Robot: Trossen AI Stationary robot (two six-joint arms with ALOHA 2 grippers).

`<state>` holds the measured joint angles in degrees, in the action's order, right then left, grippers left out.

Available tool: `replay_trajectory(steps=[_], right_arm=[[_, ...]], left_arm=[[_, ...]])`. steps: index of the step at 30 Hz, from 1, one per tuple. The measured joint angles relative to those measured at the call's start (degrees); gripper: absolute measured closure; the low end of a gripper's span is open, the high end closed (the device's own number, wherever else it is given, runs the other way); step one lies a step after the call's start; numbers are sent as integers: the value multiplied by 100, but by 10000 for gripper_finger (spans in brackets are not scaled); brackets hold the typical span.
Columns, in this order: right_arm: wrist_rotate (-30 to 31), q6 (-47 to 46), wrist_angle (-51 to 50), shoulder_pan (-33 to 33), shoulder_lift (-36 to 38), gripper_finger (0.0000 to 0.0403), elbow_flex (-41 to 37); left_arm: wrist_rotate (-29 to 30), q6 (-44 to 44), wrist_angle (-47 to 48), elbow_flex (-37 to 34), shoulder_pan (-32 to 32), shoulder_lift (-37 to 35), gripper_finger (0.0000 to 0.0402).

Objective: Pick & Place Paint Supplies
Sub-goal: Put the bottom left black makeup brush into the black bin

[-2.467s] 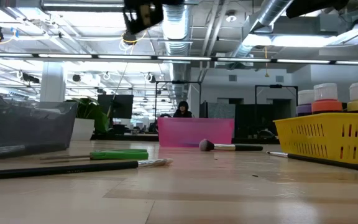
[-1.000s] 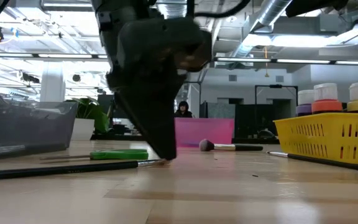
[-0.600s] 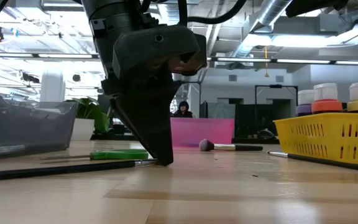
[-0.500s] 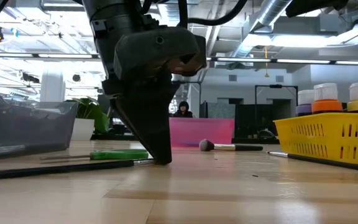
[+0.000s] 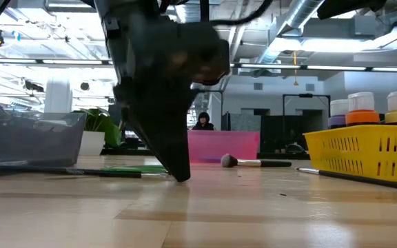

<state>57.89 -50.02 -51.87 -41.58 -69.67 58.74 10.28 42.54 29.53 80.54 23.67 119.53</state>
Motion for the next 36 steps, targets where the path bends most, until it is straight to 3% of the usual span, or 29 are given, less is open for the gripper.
replay_trajectory(steps=[5, 11, 25, 36], right_arm=[[-6, 0, -46, 0, 2, 346, -4], [-89, -8, -108, 0, 2, 346, -4], [-92, -105, -191, 0, 2, 346, -4], [-90, -109, -163, 66, 2, 346, -4]], left_arm=[[-362, -220, -309, 10, -40, -424, 401], [-612, -1520, -333, 17, -40, -1215, 401], [-820, -4783, 1539, 18, 554, -2660, 401], [-712, -4943, 2717, 21, 1044, -2858, 401]])
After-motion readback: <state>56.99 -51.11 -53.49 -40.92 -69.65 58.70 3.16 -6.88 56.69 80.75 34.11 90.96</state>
